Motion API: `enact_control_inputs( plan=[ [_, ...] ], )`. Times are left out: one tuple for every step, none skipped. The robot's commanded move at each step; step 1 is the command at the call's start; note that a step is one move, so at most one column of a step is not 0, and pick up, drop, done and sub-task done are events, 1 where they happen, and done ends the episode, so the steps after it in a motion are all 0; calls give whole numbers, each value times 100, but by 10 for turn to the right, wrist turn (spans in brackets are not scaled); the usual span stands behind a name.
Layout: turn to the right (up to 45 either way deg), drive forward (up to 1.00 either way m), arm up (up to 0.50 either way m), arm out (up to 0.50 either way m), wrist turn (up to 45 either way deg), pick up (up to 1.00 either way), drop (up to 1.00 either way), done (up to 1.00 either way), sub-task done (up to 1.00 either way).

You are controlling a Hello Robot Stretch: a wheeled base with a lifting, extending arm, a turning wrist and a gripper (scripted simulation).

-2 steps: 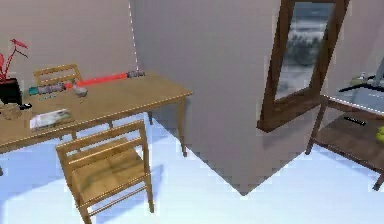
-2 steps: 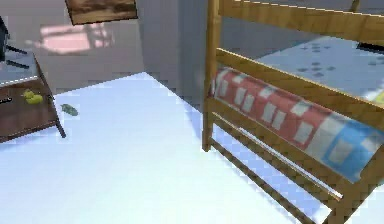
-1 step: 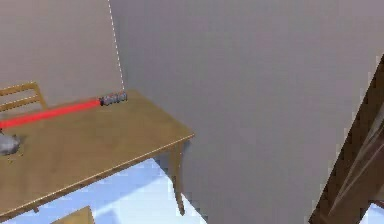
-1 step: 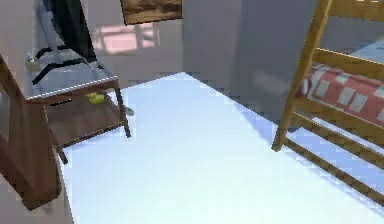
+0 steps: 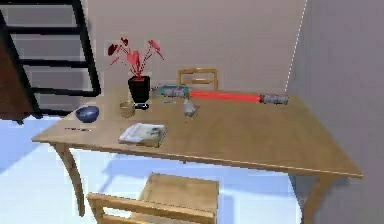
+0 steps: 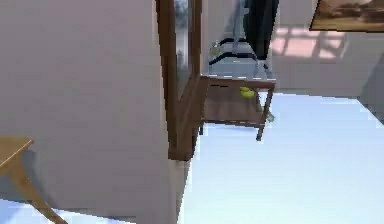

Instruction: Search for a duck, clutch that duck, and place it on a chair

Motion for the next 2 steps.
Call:
enact_control_inputs(
  plan=[
    [-450,0,0,0,0,0,0,0,0],
    [-420,0,0,0,0,0,0,0,0]
  ],
)
